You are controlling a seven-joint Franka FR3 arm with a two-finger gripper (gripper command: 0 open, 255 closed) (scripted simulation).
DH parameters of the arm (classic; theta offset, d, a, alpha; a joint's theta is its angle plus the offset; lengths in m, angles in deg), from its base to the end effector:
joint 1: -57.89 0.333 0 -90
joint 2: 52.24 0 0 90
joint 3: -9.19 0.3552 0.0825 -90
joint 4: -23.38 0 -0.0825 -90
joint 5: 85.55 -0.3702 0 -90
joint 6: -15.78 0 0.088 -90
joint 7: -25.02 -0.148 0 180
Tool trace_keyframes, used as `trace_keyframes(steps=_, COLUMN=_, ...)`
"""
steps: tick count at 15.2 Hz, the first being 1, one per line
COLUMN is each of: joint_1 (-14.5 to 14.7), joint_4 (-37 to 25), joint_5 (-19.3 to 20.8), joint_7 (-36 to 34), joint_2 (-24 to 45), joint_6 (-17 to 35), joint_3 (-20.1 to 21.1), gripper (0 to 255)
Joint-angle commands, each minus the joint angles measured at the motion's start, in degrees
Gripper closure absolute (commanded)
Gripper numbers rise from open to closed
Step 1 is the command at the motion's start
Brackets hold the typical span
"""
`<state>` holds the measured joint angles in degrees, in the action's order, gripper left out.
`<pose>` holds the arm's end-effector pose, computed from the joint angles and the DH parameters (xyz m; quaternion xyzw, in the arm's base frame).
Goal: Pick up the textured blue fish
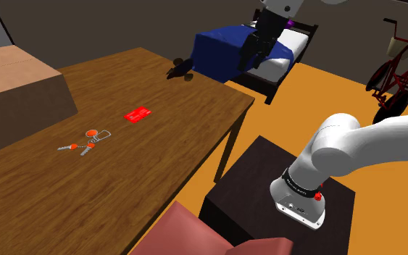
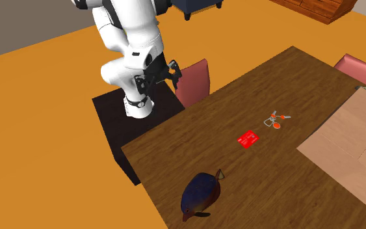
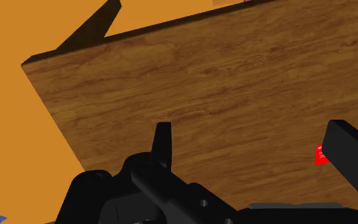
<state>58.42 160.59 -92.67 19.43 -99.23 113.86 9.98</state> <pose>0.2741 0.0243 0.5830 -0.9951 0.0434 -0.0650 0.0608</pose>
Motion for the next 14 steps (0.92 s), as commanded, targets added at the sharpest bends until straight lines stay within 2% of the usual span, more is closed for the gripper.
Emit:
trace_keyframes(steps=1, joint_1=0.00, joint_4=0.00, joint_5=0.00, joint_7=0.00, joint_2=0.00, joint_6=0.00, joint_3=0.00, gripper=0)
trace_keyframes(steps=7, joint_1=-0.64, joint_4=-2.66, joint_5=2.70, joint_7=2.68, joint_2=11.41, joint_6=10.14, joint_3=0.19, gripper=0)
trace_keyframes(steps=14, joint_1=-1.56, joint_4=-9.24, joint_5=6.11, joint_7=4.58, joint_2=25.66, joint_6=19.63, joint_3=0.54, gripper=0)
